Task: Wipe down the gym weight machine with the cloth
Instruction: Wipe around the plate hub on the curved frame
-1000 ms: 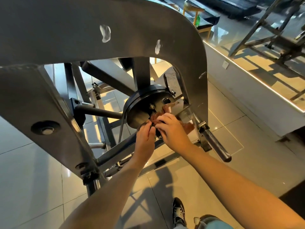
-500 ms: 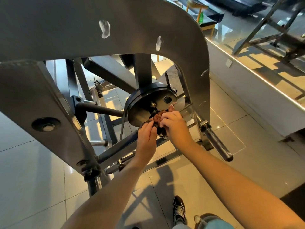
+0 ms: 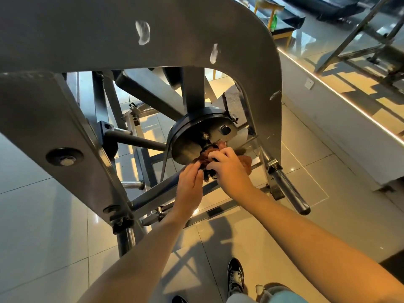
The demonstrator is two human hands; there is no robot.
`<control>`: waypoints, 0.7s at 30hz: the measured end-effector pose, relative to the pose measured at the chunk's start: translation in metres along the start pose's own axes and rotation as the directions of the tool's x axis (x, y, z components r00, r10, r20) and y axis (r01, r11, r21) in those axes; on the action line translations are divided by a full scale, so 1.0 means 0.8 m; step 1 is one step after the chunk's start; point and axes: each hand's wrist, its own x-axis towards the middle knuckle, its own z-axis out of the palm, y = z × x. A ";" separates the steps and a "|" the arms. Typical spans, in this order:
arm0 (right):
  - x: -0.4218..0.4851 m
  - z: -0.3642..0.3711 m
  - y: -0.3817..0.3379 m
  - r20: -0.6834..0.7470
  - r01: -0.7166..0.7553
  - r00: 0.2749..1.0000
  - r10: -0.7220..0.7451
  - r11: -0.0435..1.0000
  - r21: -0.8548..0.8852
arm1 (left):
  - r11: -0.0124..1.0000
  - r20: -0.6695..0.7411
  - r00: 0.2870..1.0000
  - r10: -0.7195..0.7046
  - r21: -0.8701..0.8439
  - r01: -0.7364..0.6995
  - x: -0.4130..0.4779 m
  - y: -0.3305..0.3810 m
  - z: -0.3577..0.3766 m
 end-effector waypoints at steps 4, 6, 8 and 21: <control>-0.009 -0.015 0.026 -0.100 -0.010 0.995 0.008 1.000 -0.025 | 0.999 0.002 0.999 0.036 0.002 -0.036 -0.001 0.006 -0.004; -0.012 -0.020 0.034 -0.138 -0.042 0.990 0.039 0.999 -0.021 | 0.999 0.001 1.000 0.027 0.024 -0.027 -0.001 0.007 -0.003; -0.012 -0.018 0.031 -0.142 -0.054 0.989 0.051 0.998 -0.013 | 1.000 -0.004 1.000 0.020 0.022 -0.020 -0.002 0.007 -0.001; -0.013 -0.046 0.062 -0.231 -0.262 0.934 0.272 0.962 0.075 | 0.996 0.012 1.000 0.012 0.091 -0.013 -0.004 0.015 -0.001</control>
